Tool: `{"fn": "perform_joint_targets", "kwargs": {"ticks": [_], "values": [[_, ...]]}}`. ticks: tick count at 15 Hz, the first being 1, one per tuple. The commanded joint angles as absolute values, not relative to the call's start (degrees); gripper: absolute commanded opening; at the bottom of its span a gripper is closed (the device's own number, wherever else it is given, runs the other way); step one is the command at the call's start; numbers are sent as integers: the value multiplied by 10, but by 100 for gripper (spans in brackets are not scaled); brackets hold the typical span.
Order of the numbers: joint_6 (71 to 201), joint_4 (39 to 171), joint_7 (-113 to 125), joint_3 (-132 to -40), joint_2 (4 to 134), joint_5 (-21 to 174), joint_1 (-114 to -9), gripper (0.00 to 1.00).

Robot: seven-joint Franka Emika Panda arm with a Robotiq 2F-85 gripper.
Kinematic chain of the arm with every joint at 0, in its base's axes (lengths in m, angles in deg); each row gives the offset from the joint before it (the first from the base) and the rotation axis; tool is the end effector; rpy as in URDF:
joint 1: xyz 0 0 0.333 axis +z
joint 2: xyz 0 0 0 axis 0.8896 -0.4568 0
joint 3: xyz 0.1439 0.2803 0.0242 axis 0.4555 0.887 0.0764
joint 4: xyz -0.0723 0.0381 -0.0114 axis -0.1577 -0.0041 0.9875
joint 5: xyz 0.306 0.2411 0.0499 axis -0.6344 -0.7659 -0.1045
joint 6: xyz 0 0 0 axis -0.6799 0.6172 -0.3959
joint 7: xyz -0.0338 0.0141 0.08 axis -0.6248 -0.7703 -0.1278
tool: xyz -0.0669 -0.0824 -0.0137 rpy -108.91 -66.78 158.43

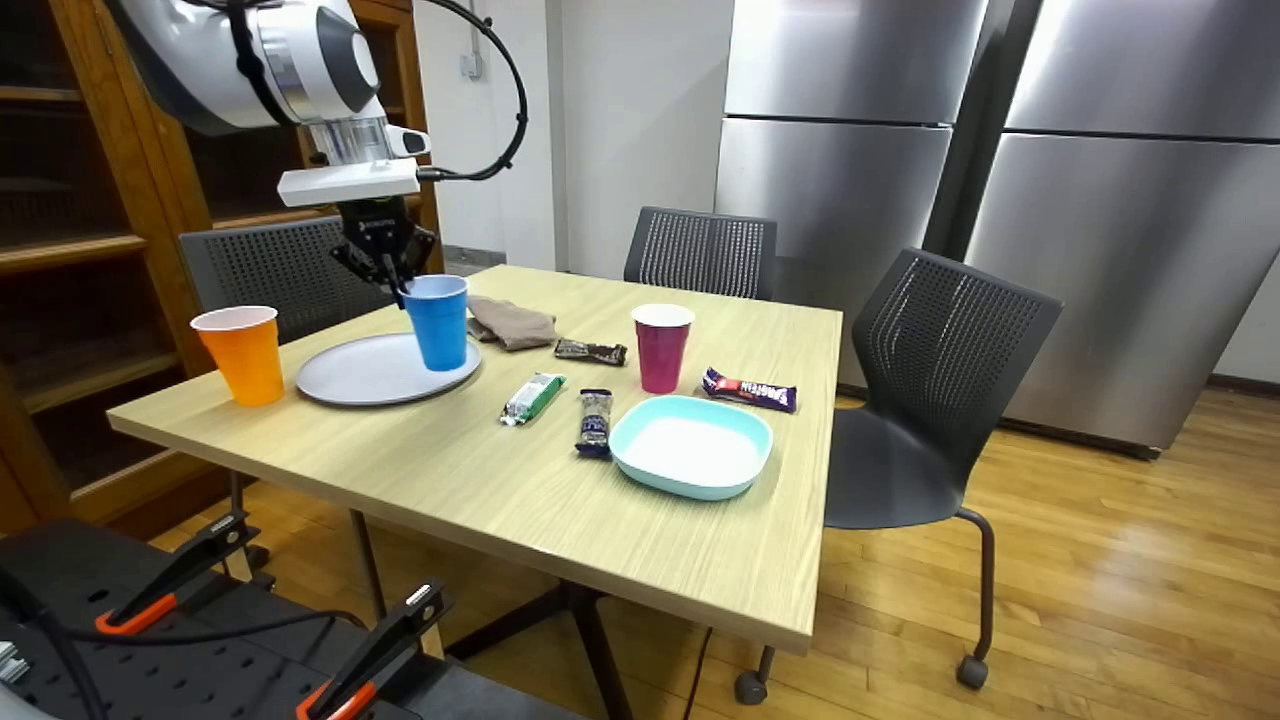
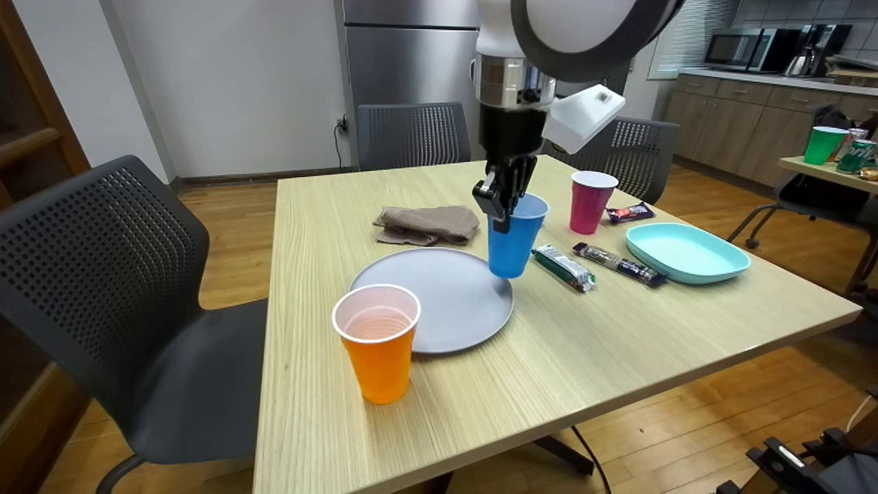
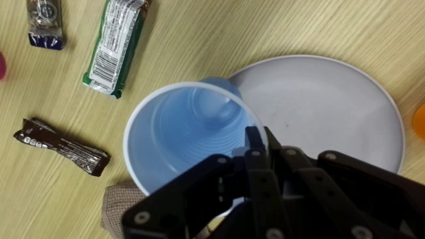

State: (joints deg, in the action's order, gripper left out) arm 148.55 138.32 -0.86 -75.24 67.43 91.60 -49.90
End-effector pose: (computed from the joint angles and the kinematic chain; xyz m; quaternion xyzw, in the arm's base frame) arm 0.5279 0.1945 0.2441 0.9464 0.3137 0.0403 0.0662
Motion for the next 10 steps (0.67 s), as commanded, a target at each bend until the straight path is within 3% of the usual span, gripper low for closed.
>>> {"fn": "perform_joint_targets", "kwargs": {"ticks": [1, 10], "values": [[1451, 1326, -48, -744, 634, 921, -495, 1], [1461, 1301, -102, -735, 592, 923, -489, 1]]}}
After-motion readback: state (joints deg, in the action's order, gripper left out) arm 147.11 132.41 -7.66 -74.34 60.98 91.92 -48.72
